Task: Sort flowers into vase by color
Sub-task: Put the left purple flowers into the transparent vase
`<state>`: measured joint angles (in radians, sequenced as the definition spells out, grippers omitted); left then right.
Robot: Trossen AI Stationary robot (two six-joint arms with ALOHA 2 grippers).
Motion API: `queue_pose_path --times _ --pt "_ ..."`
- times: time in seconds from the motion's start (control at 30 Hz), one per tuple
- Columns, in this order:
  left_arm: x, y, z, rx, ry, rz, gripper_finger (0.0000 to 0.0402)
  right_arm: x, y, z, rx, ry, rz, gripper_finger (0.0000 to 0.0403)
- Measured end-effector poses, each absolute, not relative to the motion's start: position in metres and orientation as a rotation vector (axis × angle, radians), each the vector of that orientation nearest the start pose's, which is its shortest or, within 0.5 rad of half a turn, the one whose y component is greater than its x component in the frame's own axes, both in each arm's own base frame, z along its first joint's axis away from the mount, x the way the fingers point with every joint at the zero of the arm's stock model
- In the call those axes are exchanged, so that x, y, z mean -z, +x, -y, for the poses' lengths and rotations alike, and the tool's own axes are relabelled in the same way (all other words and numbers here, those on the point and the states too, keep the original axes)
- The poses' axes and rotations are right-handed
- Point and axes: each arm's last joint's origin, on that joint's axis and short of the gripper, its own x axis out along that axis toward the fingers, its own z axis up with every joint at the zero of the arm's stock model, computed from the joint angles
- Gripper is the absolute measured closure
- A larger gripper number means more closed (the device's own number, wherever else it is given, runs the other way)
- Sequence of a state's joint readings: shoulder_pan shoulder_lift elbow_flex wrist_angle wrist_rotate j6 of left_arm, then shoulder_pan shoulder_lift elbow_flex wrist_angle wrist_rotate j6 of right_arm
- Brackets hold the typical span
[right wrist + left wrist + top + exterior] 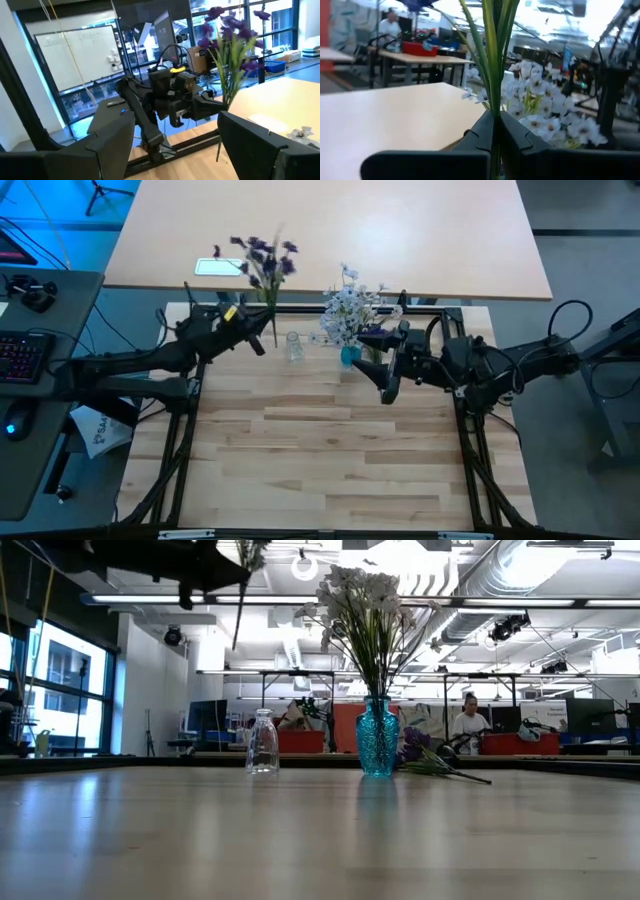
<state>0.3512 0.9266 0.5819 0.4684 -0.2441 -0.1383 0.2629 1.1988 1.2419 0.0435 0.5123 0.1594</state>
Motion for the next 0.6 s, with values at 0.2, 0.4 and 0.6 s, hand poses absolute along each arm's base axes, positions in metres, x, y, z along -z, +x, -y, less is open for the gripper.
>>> queue_pose_path --times 0.2,0.4,0.6 --pt "-0.283 0.204 -0.11 -0.51 -0.103 0.116 0.0401 -0.424 0.259 -0.055 0.234 0.187 0.089 0.0121" --pt "-0.266 0.21 -0.143 -0.478 -0.145 0.135 0.0401 -0.418 0.268 -0.058 0.231 0.238 0.082 0.0121" --pt "-0.248 0.219 -0.158 -0.438 -0.202 0.109 0.0401 -0.414 0.272 -0.059 0.232 0.237 0.066 0.0121"
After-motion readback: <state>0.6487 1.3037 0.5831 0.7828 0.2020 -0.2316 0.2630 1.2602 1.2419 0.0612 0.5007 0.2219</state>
